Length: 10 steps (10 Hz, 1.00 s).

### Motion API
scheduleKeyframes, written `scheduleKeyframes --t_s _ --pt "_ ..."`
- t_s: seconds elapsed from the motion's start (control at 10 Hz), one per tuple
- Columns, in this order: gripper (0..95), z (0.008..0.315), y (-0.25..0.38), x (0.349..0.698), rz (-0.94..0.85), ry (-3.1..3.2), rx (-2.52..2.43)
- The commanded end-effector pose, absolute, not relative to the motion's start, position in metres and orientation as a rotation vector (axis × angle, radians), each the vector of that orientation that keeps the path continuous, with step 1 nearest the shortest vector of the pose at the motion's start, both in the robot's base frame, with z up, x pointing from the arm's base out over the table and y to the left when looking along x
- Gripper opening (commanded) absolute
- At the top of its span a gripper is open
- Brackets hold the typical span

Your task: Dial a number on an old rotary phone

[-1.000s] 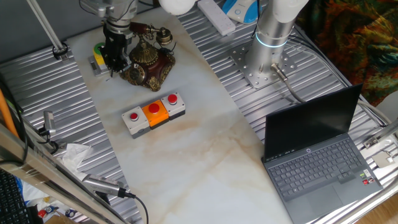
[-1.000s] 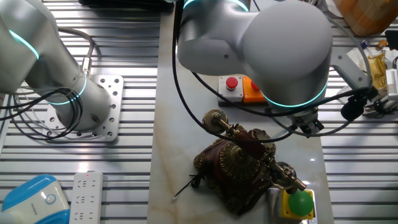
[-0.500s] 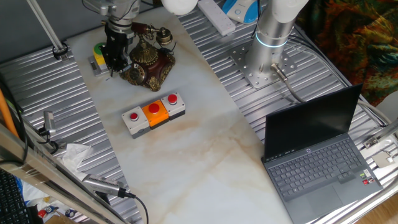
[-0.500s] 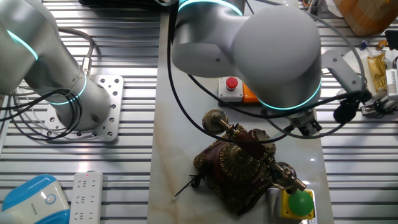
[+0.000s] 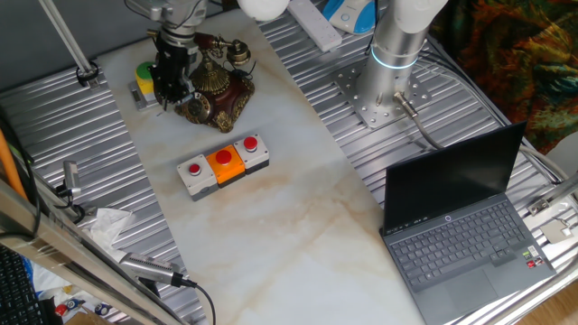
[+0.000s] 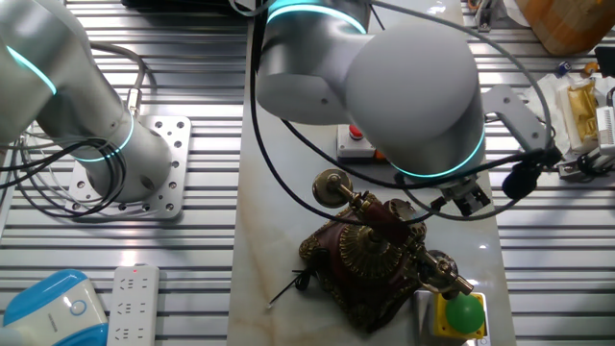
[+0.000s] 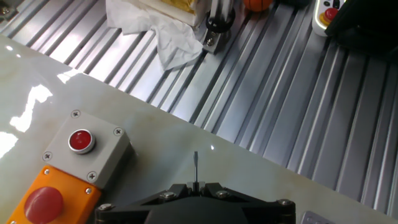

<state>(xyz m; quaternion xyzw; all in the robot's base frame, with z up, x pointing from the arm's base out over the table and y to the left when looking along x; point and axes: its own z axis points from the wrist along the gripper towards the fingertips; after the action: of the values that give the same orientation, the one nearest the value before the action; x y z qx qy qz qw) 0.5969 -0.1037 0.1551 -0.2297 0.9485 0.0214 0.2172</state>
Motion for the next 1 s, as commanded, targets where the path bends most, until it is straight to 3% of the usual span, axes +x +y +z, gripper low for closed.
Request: scheduleKeyframes --t_s 0.1,1.0 --pt "0.0 0.1540 -0.1049 0.5957 0.057 2.626 -0.632" --pt "0.0 0.1468 -0.1050 0.5861 0.053 2.629 -0.617"
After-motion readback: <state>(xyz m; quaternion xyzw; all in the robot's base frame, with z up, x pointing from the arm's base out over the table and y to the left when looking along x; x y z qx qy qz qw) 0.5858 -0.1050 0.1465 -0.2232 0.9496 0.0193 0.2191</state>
